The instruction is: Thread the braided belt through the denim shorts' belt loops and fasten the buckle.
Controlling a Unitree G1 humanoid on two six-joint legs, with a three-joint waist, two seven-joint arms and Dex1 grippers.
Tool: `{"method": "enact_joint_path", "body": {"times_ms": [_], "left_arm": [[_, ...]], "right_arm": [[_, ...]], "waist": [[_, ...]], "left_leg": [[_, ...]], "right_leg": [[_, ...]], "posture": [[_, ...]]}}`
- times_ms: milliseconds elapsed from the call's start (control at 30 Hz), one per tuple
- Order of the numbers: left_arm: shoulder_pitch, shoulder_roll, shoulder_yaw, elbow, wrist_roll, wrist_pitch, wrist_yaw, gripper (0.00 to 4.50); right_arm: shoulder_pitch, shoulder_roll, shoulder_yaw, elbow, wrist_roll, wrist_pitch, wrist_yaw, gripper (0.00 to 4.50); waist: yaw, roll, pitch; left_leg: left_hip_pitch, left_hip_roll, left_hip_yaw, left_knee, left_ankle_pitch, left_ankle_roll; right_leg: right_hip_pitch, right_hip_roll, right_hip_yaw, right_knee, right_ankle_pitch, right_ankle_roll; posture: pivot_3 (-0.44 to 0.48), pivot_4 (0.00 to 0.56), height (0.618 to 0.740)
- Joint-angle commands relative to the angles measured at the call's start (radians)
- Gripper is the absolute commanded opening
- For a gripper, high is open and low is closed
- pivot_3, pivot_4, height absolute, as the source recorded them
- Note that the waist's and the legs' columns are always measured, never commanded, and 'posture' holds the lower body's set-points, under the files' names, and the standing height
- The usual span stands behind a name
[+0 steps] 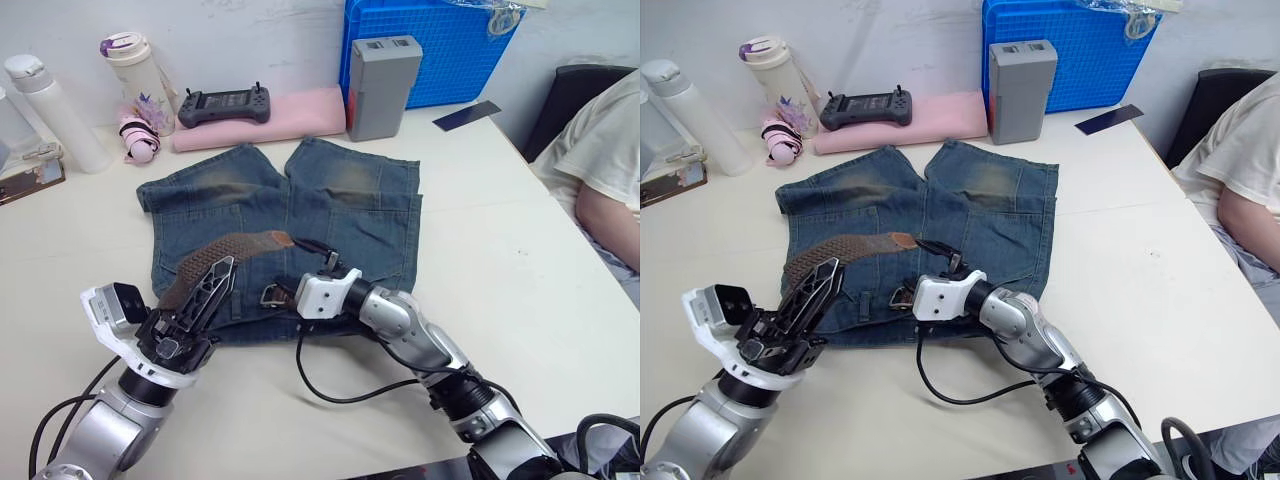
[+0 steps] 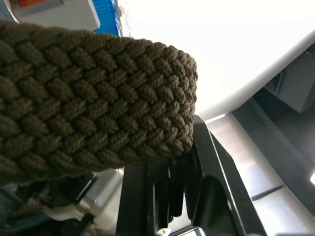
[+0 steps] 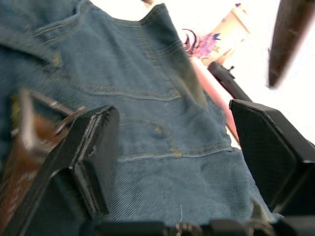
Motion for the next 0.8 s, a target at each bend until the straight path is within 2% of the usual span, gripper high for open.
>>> {"method": "enact_joint_path", "body": {"times_ms": [33, 67, 167, 367, 400, 767, 800], "left_arm": [[0.013, 0.006, -0.012, -0.053, -0.012, -0.033, 0.006, 0.00], [0.016, 0.010, -0.015, -0.053, -0.012, -0.036, 0.006, 0.00], [0.024, 0.010, -0.010, -0.039, -0.012, -0.035, 0.009, 0.00], [0.031, 0.014, -0.017, -0.035, -0.012, -0.032, 0.010, 0.00], [0.030, 0.012, -0.020, -0.034, -0.012, -0.032, 0.014, 0.00], [0.008, 0.003, -0.015, -0.032, -0.012, -0.043, 0.026, 0.00], [0.008, 0.003, -0.014, -0.032, -0.012, -0.042, 0.026, 0.00]], "right_arm": [[-0.012, 0.008, -0.023, -0.055, -0.005, 0.002, -0.022, 3.94], [-0.009, 0.007, -0.024, -0.058, -0.005, 0.003, -0.021, 3.94], [0.002, 0.000, -0.031, -0.070, -0.005, 0.013, -0.021, 3.20], [0.004, -0.007, -0.032, -0.085, 0.002, 0.012, -0.015, 0.31], [0.004, -0.008, -0.031, -0.086, 0.002, 0.009, -0.014, 0.03], [-0.001, -0.018, -0.030, -0.076, -0.002, 0.002, -0.015, 0.03], [-0.001, -0.018, -0.033, -0.075, -0.001, 0.005, -0.018, 0.33]], "waist": [[0.001, 0.000, 0.000], [0.001, 0.000, 0.000], [0.001, 0.000, 0.000], [0.000, 0.000, 0.000], [0.001, 0.000, 0.000], [0.001, 0.000, 0.000], [0.001, 0.000, 0.000]], "left_leg": [[0.000, 0.000, 0.000, 0.000, 0.000, 0.000], [0.000, 0.000, 0.000, 0.000, 0.000, 0.000], [0.000, 0.000, 0.000, 0.000, 0.000, 0.000], [0.000, 0.000, 0.000, 0.000, 0.000, 0.000], [0.000, 0.000, 0.000, 0.000, 0.000, 0.000], [0.000, 0.000, 0.000, 0.000, 0.000, 0.000], [0.000, 0.000, 0.000, 0.000, 0.000, 0.000]], "right_leg": [[0.000, 0.000, 0.000, 0.000, 0.000, 0.000], [0.000, 0.000, 0.000, 0.000, 0.000, 0.000], [0.000, 0.000, 0.000, 0.000, 0.000, 0.000], [0.000, 0.000, 0.000, 0.000, 0.000, 0.000], [0.000, 0.000, 0.000, 0.000, 0.000, 0.000], [0.000, 0.000, 0.000, 0.000, 0.000, 0.000], [0.000, 0.000, 0.000, 0.000, 0.000, 0.000]], "posture": [[0.000, 0.150, 0.709], [0.000, 0.150, 0.709], [0.000, 0.150, 0.709], [0.000, 0.150, 0.709], [0.000, 0.150, 0.709], [0.000, 0.150, 0.709], [0.000, 0.150, 0.709]]}}
